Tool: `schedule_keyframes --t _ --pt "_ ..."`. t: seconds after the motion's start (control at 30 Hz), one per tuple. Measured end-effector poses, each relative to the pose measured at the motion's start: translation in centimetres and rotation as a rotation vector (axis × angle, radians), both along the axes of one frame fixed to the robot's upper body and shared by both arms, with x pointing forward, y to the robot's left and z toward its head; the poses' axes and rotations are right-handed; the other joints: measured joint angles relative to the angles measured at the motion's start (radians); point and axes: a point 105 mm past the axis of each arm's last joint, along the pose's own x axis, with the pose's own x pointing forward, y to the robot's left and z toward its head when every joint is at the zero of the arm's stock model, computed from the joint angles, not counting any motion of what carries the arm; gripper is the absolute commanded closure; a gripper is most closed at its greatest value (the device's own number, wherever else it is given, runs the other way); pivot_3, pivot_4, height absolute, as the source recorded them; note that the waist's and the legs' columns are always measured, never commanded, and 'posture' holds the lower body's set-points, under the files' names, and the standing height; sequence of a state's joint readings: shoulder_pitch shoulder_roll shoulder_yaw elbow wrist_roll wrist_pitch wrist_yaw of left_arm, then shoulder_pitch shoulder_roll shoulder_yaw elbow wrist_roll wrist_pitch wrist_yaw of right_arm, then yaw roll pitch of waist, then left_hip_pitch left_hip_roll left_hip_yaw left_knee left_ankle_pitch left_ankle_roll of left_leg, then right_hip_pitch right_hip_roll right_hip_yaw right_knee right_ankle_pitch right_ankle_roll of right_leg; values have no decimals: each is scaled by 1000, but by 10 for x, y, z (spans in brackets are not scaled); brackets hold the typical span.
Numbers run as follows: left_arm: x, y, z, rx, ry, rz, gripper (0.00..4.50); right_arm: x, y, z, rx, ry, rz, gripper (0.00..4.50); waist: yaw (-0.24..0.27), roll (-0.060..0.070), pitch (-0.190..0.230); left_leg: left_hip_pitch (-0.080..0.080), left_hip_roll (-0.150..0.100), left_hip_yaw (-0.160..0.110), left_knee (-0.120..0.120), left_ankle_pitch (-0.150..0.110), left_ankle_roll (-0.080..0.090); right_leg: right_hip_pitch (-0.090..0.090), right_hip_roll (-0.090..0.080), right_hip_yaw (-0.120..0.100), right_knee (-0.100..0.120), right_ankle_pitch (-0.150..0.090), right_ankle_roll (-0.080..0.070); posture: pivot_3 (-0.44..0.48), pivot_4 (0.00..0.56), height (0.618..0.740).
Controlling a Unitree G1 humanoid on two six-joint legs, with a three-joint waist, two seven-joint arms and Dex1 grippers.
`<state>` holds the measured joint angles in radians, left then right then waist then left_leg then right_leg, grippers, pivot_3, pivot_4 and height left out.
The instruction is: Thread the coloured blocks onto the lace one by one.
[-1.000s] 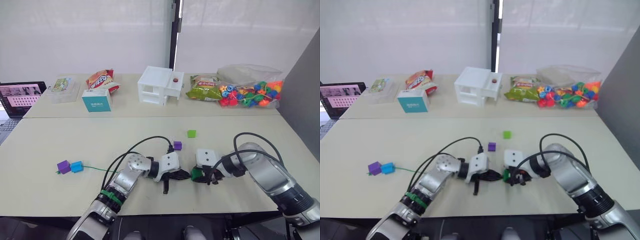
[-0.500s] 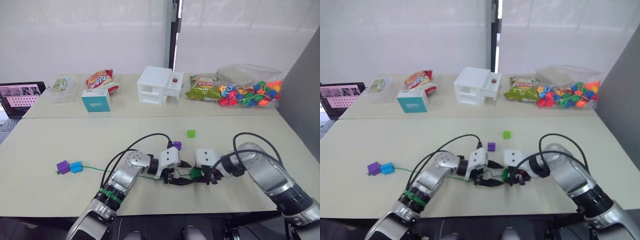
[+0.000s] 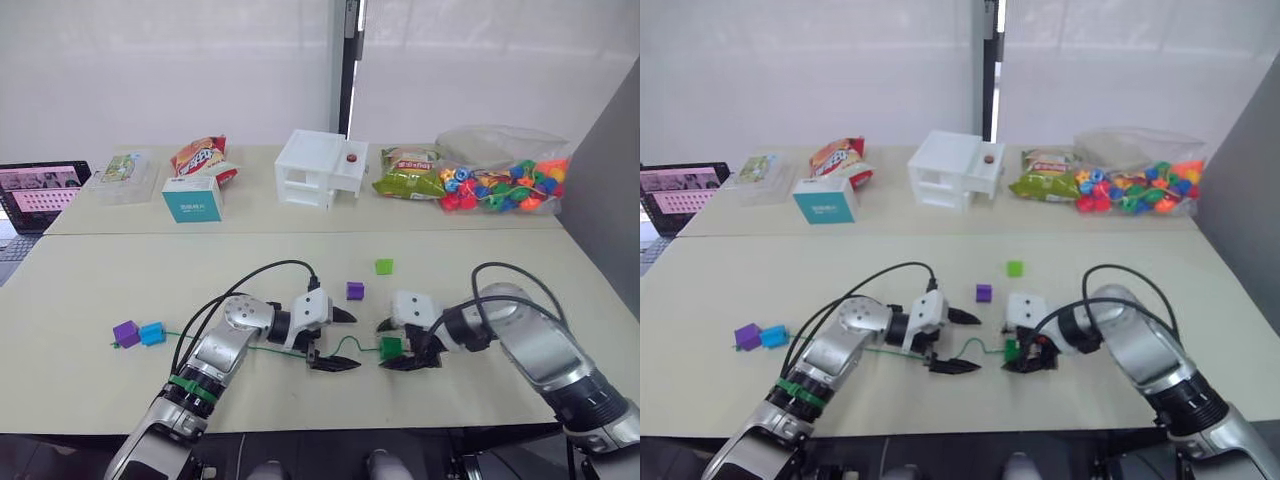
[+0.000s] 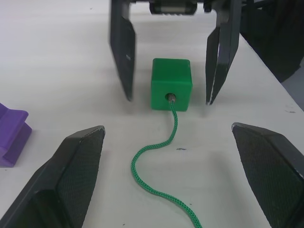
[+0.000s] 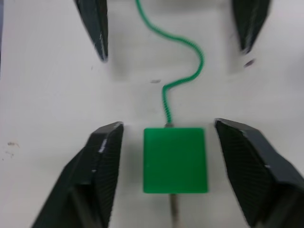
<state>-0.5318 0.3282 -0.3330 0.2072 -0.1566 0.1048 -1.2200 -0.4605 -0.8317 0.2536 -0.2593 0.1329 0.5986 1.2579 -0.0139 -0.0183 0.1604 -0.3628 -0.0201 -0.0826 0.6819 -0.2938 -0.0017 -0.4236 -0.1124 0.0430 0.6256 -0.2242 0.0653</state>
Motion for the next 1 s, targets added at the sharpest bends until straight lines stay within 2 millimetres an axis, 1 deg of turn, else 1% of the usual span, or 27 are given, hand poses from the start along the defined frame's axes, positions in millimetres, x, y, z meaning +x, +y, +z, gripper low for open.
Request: schedule_keyframes --t 0.1,0.17,0.23,0.33,0.43,0.57,0.67,0.73,0.83,0.9,0.93,1.0 --pt "-6 -14 2 -37 -10 -34 0 -11 -30 14 33 41 -104 21 25 0 0 -4 0 -1 1 0 0 0 0 -1 -1 0 0 0 150 740" --pt "-10 -22 1 -48 -11 -56 0 -19 -40 24 75 54 -143 21 26 0 0 -4 0 0 2 0 0 0 0 -1 -1 0 1 0 150 740" --pt "-11 -31 0 -61 -8 -66 0 -31 -44 30 124 81 -154 21 26 0 0 -4 0 0 2 0 0 0 0 -1 -2 0 1 0 150 740" --pt "-9 -48 -2 -89 2 -63 0 -41 -46 29 116 91 -160 21 25 -1 0 -4 0 1 4 0 0 1 0 -1 -2 0 1 0 150 740" --pt "-6 -64 -5 -88 -5 -63 0 -46 -50 25 102 75 -194 21 24 -1 1 -4 0 1 5 0 0 1 0 -1 -2 0 1 0 150 740" --pt "-3 -72 -10 -70 -19 -62 0 -47 -54 18 85 45 -247 21 24 -1 1 -4 0 1 6 0 0 1 0 -1 -1 0 1 0 150 740" --pt "-3 -73 -15 -54 -23 -67 814 -43 -57 18 67 -11 -264 0 25 -1 1 -4 0 1 6 0 0 1 0 -1 -1 0 1 0 150 740" --pt "-4 -73 -20 -37 -16 -75 1458 -40 -57 16 34 -67 -258 0 25 -1 1 -4 0 1 6 0 0 1 0 -1 -1 0 1 0 150 740" --pt "-6 -72 -22 -32 -14 -100 2499 -37 -59 4 -54 -105 -230 0 24 -1 1 -4 0 1 7 0 0 1 0 -1 -1 0 1 0 150 740" --pt "-7 -72 -22 -31 -13 -107 3097 -36 -57 -4 -61 -101 -217 0 24 -1 1 -4 0 1 7 0 0 1 0 -1 -1 0 1 0 150 740" --pt "-7 -72 -22 -31 -13 -107 3295 -36 -54 -7 -64 -100 -202 0 24 -1 1 -4 0 1 7 0 0 1 0 -1 -1 0 1 0 150 740" --pt "-6 -72 -22 -29 -14 -109 3295 -33 -51 -8 -69 -109 -185 0 24 -1 1 -5 0 1 8 0 0 1 0 -1 -1 0 1 0 150 740"
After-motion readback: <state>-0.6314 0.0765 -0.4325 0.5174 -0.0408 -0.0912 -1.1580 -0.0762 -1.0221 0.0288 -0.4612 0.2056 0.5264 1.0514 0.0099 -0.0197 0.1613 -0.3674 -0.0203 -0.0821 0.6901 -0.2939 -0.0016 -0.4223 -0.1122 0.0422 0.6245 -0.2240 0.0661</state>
